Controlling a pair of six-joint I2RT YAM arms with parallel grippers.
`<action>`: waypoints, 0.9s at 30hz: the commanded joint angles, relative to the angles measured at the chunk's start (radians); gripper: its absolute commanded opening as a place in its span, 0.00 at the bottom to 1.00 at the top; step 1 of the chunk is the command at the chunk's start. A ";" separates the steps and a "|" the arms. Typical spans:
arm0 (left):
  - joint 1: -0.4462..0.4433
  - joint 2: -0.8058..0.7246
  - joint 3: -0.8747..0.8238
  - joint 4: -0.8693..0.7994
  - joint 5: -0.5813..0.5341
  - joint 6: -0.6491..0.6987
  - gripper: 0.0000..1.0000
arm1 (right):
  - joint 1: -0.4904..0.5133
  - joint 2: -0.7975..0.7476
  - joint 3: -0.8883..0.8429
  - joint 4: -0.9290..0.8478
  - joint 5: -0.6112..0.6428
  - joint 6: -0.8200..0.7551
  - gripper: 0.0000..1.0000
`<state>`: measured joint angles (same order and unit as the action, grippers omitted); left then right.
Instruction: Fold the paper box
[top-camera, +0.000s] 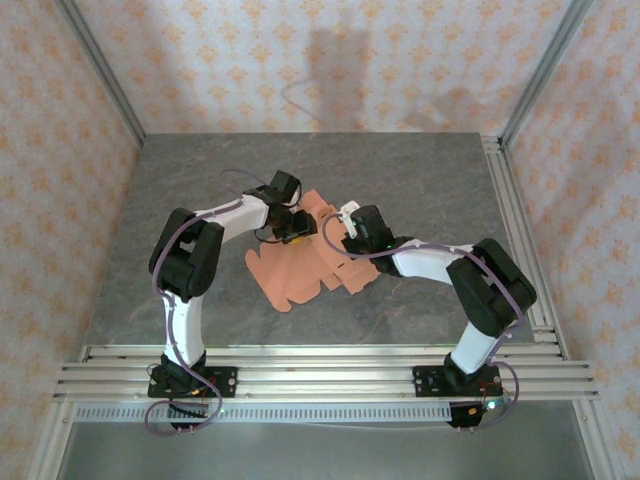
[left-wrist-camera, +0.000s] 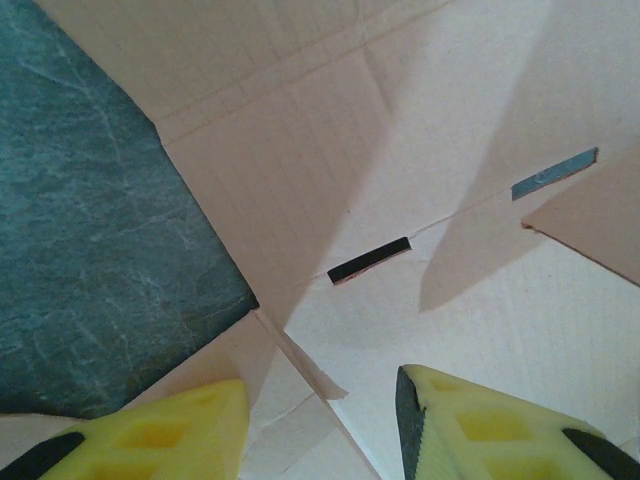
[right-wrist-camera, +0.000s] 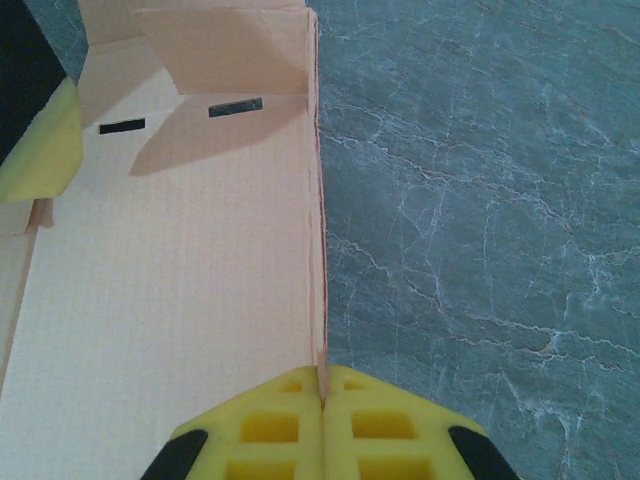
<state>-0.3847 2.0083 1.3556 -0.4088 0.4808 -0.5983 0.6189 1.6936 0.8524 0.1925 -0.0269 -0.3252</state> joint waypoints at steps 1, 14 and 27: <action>-0.002 -0.072 -0.005 -0.004 -0.064 0.003 0.45 | 0.002 0.020 0.045 -0.016 0.016 0.021 0.00; 0.001 -0.306 -0.061 -0.086 -0.221 0.058 0.55 | -0.017 0.123 0.169 -0.175 -0.020 0.130 0.00; 0.013 -0.400 -0.131 -0.039 -0.256 0.058 0.81 | -0.102 0.026 0.101 -0.121 -0.188 0.251 0.49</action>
<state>-0.3828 1.6436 1.2270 -0.4587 0.2546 -0.5491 0.5415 1.7847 0.9863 0.0380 -0.1493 -0.1322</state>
